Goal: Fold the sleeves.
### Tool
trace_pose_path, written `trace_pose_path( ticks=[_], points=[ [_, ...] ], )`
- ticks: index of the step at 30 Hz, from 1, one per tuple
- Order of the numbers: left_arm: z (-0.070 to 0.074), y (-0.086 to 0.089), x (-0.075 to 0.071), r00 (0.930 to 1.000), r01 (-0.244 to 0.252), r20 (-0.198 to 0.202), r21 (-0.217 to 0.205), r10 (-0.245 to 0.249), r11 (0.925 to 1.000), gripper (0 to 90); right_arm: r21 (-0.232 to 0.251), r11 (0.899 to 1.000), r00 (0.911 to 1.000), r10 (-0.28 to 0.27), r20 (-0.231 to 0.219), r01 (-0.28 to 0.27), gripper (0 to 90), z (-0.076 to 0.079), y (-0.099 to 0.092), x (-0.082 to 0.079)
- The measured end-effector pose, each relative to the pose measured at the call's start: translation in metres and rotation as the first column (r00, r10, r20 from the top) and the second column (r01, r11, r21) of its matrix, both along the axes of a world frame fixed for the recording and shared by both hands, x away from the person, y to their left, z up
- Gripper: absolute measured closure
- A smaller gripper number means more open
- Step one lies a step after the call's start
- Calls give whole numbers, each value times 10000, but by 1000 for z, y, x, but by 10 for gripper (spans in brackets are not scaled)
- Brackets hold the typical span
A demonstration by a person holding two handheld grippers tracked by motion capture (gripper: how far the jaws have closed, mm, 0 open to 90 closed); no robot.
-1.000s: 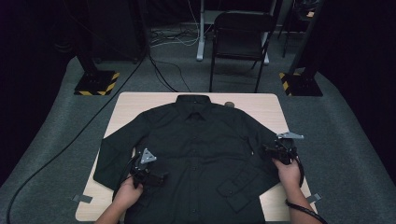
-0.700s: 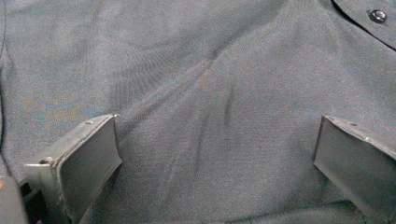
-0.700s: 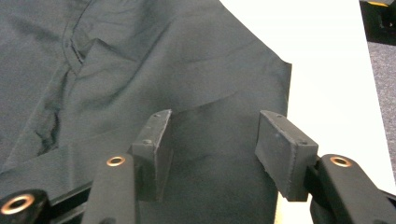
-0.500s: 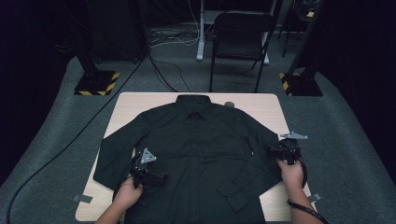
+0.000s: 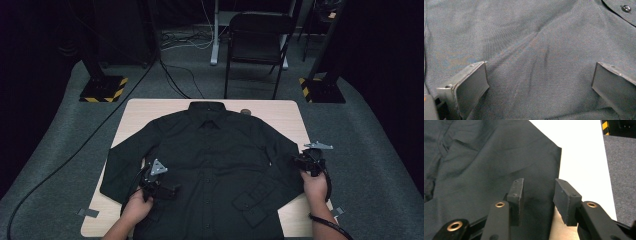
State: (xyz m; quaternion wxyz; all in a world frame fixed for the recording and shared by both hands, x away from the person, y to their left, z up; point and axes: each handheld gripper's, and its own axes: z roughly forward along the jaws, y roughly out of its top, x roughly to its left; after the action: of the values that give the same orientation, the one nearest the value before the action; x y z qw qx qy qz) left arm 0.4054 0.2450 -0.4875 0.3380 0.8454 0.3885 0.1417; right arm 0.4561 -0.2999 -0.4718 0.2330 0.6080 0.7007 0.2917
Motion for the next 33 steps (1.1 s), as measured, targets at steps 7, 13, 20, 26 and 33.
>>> trace_pose_path(
  ticks=[7, 13, 20, 26, 33],
  points=[
    [0, 0, 0, 10000, -5, 0, -8, 5, 10000, 0, 54, 9997, 9997, -229, -84, 229, 627, -2, -4, 0],
    [0, 0, 0, 10000, -6, -1, -10, 6, 10000, 0, 171, 9992, 9992, -349, -169, 352, 663, -4, -8, -1],
    [0, 0, 0, 10000, -10, 0, -14, 10, 10000, 0, 254, 9994, 9994, -213, -266, 219, 729, -5, -8, 0],
    [0, 0, 0, 10000, -9, 0, -14, 9, 10000, 0, 157, 9999, 9997, 25, -258, -21, 821, -2, -5, 0],
    [0, 0, 0, 10000, -3, 0, 1, 3, 10000, 0, 286, 9995, 9998, 105, -187, -99, 842, 2, -4, -1]
  ],
)
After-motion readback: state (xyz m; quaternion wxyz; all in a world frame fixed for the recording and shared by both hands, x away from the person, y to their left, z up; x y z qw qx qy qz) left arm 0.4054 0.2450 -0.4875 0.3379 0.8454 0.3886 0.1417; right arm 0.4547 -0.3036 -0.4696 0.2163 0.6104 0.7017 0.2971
